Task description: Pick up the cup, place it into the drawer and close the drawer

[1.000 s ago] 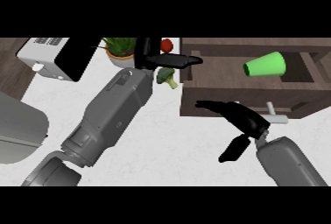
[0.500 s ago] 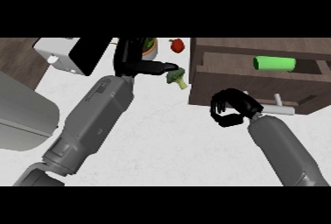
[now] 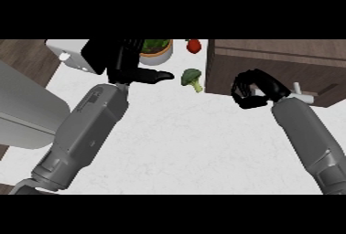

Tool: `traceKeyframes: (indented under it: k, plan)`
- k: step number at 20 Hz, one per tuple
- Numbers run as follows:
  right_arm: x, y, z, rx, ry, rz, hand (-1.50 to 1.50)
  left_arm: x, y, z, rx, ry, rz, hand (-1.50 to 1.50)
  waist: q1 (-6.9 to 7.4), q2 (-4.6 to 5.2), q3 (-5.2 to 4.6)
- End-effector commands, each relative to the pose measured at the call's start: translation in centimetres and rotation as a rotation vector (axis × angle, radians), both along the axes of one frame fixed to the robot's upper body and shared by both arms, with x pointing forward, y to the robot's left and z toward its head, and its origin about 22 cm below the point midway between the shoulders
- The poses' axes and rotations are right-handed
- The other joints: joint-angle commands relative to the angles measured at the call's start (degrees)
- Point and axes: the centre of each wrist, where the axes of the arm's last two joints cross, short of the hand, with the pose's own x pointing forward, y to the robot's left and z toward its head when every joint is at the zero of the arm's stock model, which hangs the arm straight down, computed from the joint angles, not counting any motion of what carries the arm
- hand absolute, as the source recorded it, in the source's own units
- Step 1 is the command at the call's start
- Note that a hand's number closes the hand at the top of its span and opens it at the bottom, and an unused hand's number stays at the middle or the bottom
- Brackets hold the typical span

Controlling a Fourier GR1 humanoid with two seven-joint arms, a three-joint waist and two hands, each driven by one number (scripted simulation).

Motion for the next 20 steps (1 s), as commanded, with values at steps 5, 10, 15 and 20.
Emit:
traceKeyframes:
  k: [5,10,15,20]
  plan:
    - [2.9,-3.4,6.8,0.034,-0.125,-0.169,1.50,-0.4,1.6,-0.2,0.006,-0.002,-0.032,-1.50,3.16,0.68,-0.35]
    - [3.2,-4.0,8.6,0.051,-0.121,-0.157,1.50,-0.8,2.3,-0.8,0.014,0.013,-0.066,-1.50,4.15,1.13,-0.47]
    - [2.9,-5.2,9.2,0.098,-0.128,-0.158,1.50,-1.1,2.2,-1.2,-0.002,0.005,-0.076,-1.50,4.74,1.23,-0.43]
    - [2.8,-5.7,10.0,0.112,-0.124,-0.146,1.50,-1.3,2.4,-1.3,-0.009,0.005,-0.093,-1.50,5.06,0.98,-0.50]
